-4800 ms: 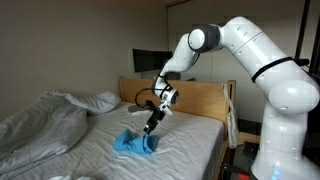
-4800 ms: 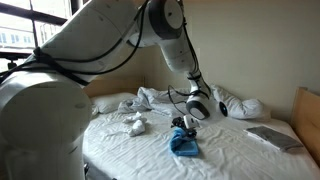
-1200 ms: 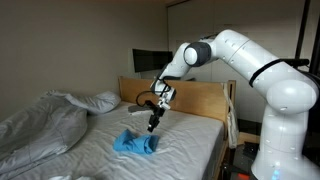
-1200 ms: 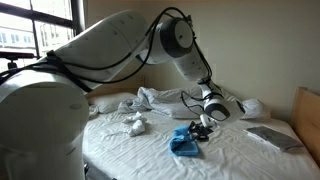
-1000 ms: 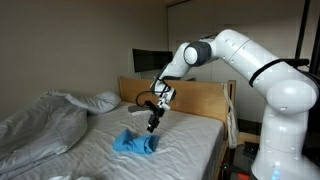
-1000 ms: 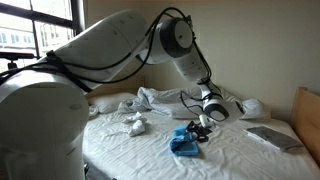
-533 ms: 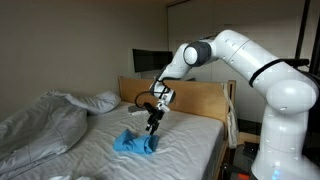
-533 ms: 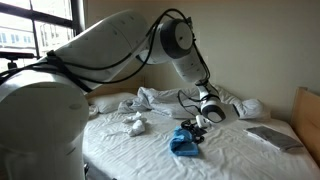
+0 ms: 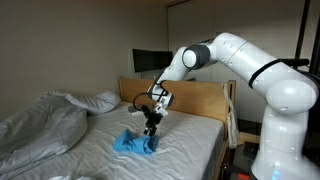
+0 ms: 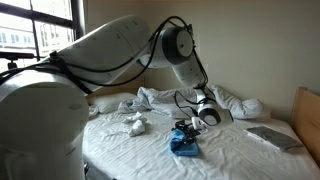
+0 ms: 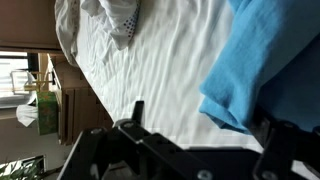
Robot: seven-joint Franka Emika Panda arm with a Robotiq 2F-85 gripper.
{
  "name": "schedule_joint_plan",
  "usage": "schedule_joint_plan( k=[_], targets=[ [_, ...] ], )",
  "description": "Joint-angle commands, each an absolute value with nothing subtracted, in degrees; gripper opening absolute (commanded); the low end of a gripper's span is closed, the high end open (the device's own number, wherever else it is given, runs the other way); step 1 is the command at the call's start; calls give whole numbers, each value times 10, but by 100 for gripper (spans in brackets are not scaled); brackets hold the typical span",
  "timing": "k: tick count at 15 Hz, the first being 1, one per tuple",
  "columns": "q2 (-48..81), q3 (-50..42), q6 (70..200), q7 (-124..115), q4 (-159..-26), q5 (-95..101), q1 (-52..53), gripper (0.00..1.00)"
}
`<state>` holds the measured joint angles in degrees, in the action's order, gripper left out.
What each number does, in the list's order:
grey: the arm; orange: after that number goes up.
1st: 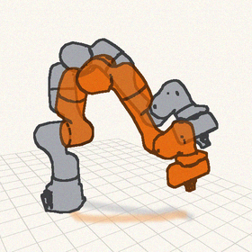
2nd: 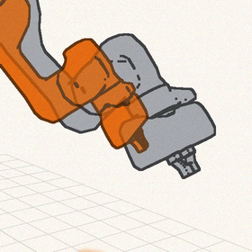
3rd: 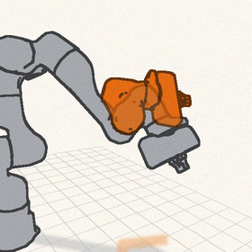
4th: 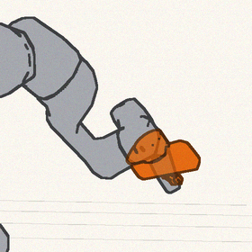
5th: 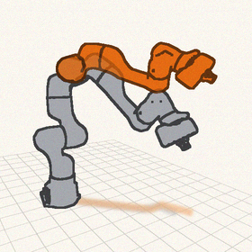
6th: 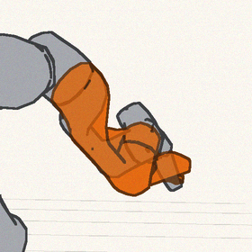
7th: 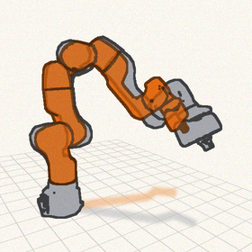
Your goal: Fold the blue cloth
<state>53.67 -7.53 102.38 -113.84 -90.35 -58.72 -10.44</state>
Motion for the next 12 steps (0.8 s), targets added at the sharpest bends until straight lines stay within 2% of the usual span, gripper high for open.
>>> schedule_joint_plan(
  k=[1,6,7,8,12],
  targets=[
    [573,-61,977,-1121,-864,-585,-119,100],
    [609,-64,949,-1131,-826,-581,-115,100],
    [612,-68,956,-1134,-822,-578,-110,75],
    [615,-69,963,-1133,-818,-580,-109,74],
    [611,-78,995,-1119,-819,-571,-99,47]
  ],
)
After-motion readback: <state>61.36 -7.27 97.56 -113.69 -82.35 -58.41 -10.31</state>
